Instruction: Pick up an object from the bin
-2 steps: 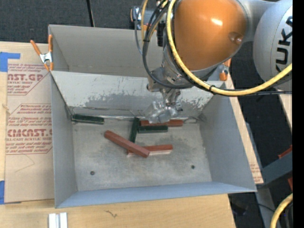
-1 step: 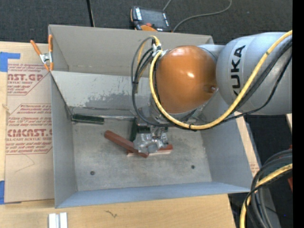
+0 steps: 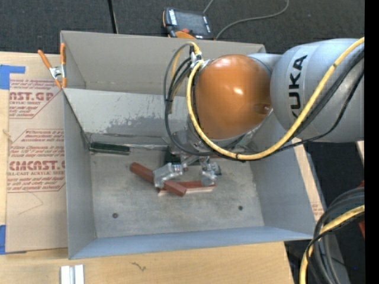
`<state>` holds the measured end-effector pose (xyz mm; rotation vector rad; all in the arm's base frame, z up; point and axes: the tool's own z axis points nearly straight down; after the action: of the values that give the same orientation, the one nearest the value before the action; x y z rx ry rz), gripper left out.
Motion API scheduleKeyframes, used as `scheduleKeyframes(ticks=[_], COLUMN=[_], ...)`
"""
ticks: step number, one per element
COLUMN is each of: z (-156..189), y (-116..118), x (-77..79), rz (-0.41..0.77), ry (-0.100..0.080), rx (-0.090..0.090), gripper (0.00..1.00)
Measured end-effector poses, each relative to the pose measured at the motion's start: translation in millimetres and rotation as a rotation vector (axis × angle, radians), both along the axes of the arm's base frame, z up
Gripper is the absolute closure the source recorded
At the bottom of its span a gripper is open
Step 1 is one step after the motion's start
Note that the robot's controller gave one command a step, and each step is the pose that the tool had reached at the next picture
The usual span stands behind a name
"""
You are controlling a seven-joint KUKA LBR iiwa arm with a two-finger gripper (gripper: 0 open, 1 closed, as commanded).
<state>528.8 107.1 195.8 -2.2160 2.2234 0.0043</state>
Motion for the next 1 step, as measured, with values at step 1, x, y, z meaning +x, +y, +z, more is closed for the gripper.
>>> scheduleKeyframes(ticks=[1], z=[-121.1], y=[-11.4], x=[33.9], rz=[0.053], ry=[0.005], rx=[-0.001], gripper=[0.0])
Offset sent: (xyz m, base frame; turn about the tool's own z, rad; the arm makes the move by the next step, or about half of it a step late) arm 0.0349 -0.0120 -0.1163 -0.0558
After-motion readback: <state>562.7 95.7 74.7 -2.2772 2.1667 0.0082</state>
